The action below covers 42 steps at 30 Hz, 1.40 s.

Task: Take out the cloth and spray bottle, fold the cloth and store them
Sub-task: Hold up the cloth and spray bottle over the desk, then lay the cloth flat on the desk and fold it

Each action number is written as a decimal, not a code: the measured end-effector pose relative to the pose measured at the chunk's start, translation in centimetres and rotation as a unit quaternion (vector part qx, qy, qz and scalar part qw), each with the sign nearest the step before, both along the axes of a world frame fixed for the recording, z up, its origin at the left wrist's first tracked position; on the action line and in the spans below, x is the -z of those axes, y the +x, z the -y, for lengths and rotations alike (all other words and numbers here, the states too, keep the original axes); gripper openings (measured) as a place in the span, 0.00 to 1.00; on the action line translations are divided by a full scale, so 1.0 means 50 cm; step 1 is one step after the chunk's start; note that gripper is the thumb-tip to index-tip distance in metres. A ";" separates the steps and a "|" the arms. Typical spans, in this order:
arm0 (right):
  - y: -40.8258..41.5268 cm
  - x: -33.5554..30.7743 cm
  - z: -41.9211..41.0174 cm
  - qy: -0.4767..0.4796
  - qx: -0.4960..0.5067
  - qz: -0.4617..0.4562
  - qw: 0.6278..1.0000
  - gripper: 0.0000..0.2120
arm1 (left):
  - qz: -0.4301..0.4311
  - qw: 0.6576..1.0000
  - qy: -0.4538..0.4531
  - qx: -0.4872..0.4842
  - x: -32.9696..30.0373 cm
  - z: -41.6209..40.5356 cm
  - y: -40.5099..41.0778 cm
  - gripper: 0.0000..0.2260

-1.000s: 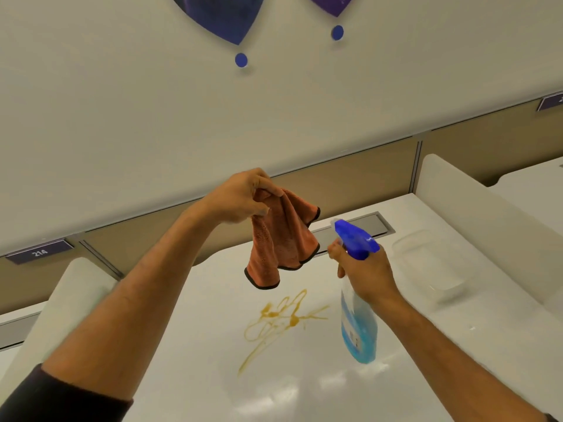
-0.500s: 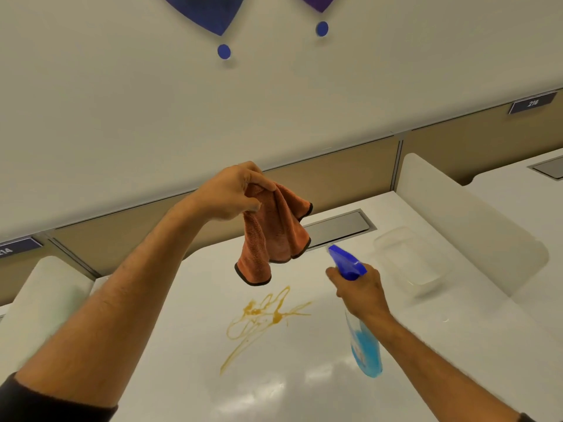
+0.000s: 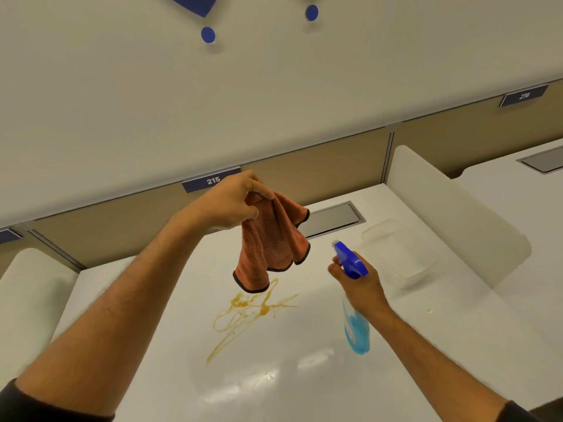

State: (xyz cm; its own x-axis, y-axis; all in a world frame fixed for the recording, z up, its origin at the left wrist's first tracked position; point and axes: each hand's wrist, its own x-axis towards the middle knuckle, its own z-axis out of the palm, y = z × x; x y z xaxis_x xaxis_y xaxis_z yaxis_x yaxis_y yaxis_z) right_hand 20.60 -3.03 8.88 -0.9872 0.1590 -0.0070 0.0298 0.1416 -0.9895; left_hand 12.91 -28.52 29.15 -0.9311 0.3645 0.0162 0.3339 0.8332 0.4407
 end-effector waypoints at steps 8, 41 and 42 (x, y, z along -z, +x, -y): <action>0.012 0.127 -0.131 -0.027 0.040 0.002 0.999 0.19 | 0.043 0.999 -0.005 -0.001 0.118 -0.028 0.029 0.20; 0.086 0.049 0.121 0.169 -0.172 0.042 0.970 0.32 | 0.125 0.976 0.180 0.002 0.253 0.121 0.115 0.22; 0.066 0.032 0.158 0.182 -0.176 -0.013 0.967 0.35 | 0.129 0.975 0.182 0.001 0.259 0.128 0.115 0.22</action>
